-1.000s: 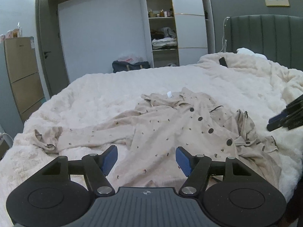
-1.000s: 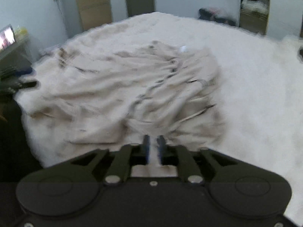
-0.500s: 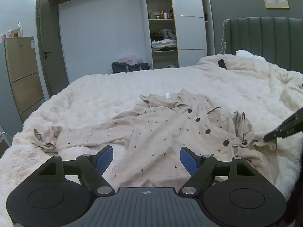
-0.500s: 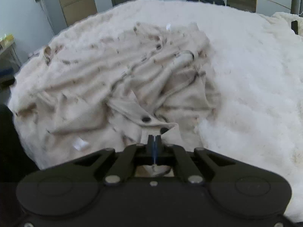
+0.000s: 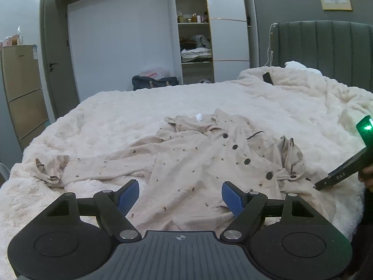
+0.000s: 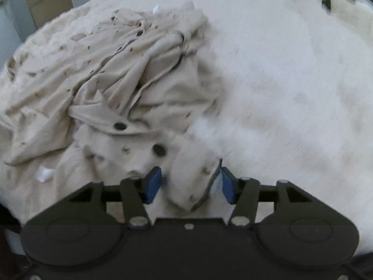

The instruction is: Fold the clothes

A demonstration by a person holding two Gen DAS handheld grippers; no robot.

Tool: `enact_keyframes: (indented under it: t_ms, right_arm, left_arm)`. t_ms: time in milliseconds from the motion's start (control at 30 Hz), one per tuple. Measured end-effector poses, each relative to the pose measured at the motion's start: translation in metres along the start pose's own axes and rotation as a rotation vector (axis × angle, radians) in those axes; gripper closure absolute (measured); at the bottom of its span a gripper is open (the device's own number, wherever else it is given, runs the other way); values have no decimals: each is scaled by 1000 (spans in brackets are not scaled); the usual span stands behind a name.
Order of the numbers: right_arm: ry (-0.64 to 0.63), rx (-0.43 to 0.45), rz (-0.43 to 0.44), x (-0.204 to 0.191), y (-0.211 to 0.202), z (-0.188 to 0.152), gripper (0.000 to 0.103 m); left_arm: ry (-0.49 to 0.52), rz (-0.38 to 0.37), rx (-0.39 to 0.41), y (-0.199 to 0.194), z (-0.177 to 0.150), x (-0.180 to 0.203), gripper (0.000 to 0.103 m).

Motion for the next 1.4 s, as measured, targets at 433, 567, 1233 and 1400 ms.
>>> enact_keyframes:
  t_ms: [433,567,1233,1400]
  right_arm:
    - [-408,43,611,-194,-110,-40,74]
    - [-500,-41,573,-203,-94,-67,65]
    - [-459,-204,252,-98,-40,-85,52]
    - [-567,-213,225,-109,-53,-101,52]
  left_arm:
    - [2,72,-9,1,2,-24,29]
    - [62,83,-70,4,-7,-41,21]
    - [210,-137,-435,54,-79,-16,17]
    - [213,-159,-455,40,-83,-12,17]
Point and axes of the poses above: each gripper's, at about its wrist camera, not at the fingertips, and y roughly the way its jaws point, x to its right, z to its top, the point moved 10 cm from there along y, roughly the way its jaws point, and after that the axes turned 14 degrees about y, right-handed, at the moved point
